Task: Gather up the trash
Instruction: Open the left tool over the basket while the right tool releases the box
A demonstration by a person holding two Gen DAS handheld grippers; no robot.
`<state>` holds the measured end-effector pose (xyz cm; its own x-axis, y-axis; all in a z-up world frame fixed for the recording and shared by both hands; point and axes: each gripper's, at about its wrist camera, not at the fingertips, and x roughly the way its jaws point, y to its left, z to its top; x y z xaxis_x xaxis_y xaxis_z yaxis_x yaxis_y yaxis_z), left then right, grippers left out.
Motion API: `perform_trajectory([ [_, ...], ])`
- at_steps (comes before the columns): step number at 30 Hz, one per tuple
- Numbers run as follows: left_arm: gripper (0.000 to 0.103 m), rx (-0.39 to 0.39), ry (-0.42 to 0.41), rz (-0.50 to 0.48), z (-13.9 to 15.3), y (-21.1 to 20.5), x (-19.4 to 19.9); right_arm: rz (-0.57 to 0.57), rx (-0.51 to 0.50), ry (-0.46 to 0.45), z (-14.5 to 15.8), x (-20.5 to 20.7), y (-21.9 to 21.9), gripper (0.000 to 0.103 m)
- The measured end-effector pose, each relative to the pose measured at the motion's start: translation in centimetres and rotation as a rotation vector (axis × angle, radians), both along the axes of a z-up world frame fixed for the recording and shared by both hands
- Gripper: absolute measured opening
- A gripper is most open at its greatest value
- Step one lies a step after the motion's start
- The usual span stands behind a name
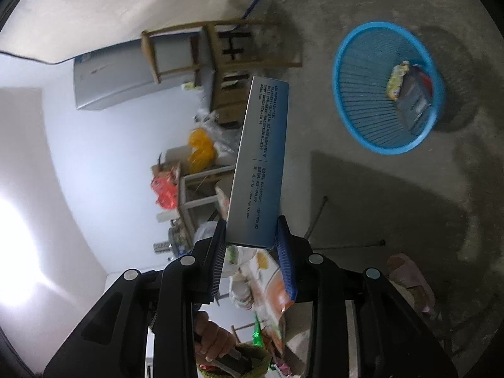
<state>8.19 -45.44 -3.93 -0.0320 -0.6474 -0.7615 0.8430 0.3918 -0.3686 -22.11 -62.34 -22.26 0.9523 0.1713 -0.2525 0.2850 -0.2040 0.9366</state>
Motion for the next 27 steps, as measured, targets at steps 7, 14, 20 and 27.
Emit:
perform_trajectory([
  [7,0.052,0.027,0.128,0.021,-5.1,-6.2,1.0,-0.072,0.05,0.096,-5.2,1.1,-4.0,0.042],
  [14,0.057,0.062,0.136,0.042,-7.7,-5.6,1.0,-0.151,0.117,0.25,-10.9,-1.1,-3.4,0.049],
  [20,0.058,0.055,0.1,0.083,-6.0,-2.9,2.1,-0.132,0.104,0.29,-11.4,-2.9,-1.3,0.049],
  [27,0.064,0.053,0.064,0.158,-2.5,0.8,3.4,-0.113,0.067,0.241,-9.0,-2.5,0.3,0.055],
])
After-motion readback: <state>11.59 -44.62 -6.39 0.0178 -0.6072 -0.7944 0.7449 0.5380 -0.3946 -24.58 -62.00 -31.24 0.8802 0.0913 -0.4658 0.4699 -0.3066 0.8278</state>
